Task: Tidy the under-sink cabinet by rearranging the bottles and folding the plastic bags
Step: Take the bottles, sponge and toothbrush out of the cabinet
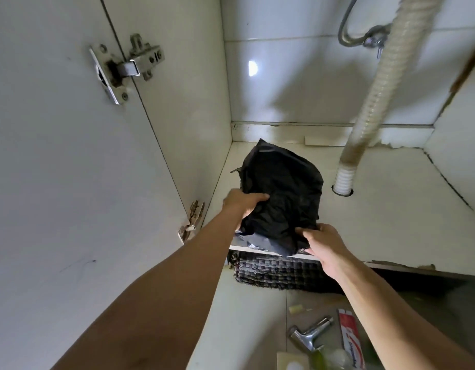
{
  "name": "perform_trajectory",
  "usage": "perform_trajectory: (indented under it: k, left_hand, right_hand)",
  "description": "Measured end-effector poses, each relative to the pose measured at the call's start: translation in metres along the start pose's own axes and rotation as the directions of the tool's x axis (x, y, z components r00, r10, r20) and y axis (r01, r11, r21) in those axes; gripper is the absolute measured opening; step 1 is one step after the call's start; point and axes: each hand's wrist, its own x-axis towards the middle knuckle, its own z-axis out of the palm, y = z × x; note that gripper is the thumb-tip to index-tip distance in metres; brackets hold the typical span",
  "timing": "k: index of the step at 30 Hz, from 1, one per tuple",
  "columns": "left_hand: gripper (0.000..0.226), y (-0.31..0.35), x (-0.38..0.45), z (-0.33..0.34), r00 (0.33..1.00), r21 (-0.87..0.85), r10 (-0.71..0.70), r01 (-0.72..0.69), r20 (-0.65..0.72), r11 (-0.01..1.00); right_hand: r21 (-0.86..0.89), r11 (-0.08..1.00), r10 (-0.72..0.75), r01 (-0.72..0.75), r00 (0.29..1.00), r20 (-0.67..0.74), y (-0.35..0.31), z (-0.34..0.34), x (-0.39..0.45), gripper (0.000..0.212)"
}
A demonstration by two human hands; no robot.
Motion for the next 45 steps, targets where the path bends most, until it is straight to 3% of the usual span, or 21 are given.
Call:
perform_trajectory:
  k: [2,6,8,12,17,20,23,24,26,28,30,33,36,41,45]
  left_hand:
    - [0.047,0.009,-0.043,0.004,0.996,-0.006,-0.003,0.004,0.087,1.000]
    - [0.022,0.005,-0.117,0.004,0.969,-0.012,-0.019,0.022,0.248,1.000]
    - [0.023,-0.005,-0.149,0.005,0.961,-0.032,-0.001,0.011,0.276,0.999]
    - [0.049,-0.034,-0.181,0.002,0.961,0.034,-0.029,0.020,0.274,0.999]
    - [0.044,-0.066,-0.190,-0.013,0.988,0.237,0.052,-0.086,0.145,0.968]
    - [0.033,-0.084,-0.187,-0.025,0.988,0.541,0.152,-0.132,0.007,0.831]
    - [0.023,-0.107,-0.189,-0.034,0.956,0.739,0.282,-0.134,-0.078,0.660]
    - [0.027,-0.114,-0.192,-0.034,0.948,0.786,0.305,-0.117,-0.094,0.608]
    - [0.033,-0.128,-0.201,-0.028,0.931,0.849,0.344,-0.083,-0.120,0.521]
    - [0.034,-0.141,-0.210,-0.017,0.931,0.873,0.353,-0.091,-0.097,0.480]
    - [0.042,-0.153,-0.216,-0.008,0.957,0.837,0.289,-0.149,-0.011,0.527]
    - [0.054,-0.172,-0.219,-0.004,0.976,0.697,0.165,-0.219,0.145,0.683]
    - [0.058,-0.197,-0.218,-0.013,0.987,0.499,0.042,-0.114,0.152,0.859]
    - [0.064,-0.242,-0.205,-0.027,0.999,0.466,-0.039,0.022,0.026,0.885]
    - [0.058,-0.259,-0.188,-0.024,0.999,0.506,-0.029,0.041,-0.031,0.862]
  right_hand:
    - [0.041,0.999,-0.021,0.022,1.000,-0.010,0.004,-0.018,-0.028,0.003]
    - [0.219,0.975,0.030,-0.048,0.996,0.086,0.014,-0.049,-0.086,0.019]
    - [0.232,0.970,0.045,-0.080,0.988,0.149,0.023,-0.056,-0.110,0.026]
    - [0.167,0.971,0.117,-0.172,0.948,0.296,0.052,-0.051,-0.144,0.027]
    - [-0.046,0.980,0.198,-0.195,0.906,0.375,0.081,-0.019,-0.154,0.021]
    - [-0.325,0.945,0.172,-0.040,0.905,0.389,0.091,0.005,-0.151,0.030]
    - [-0.519,0.830,0.024,0.206,0.916,0.401,0.091,0.013,-0.144,0.042]
    - [-0.476,0.850,-0.013,0.224,0.914,0.405,0.088,0.013,-0.140,0.045]
    - [-0.251,0.964,0.039,0.088,0.887,0.460,0.078,0.013,-0.135,0.052]
    - [-0.126,0.991,0.109,-0.045,0.816,0.567,0.071,0.019,-0.131,0.064]
    - [-0.151,0.987,0.130,-0.050,0.800,0.586,0.070,0.032,-0.129,0.059]
    - [-0.178,0.978,0.174,-0.107,0.890,0.422,0.090,0.056,-0.124,0.039]
    - [-0.292,0.952,0.177,-0.089,0.940,0.292,0.122,0.066,-0.119,0.034]
    - [-0.317,0.948,0.077,0.017,0.956,0.281,0.143,0.084,-0.113,0.031]
    - [-0.344,0.899,-0.158,0.271,0.934,0.322,0.140,0.101,-0.115,0.037]
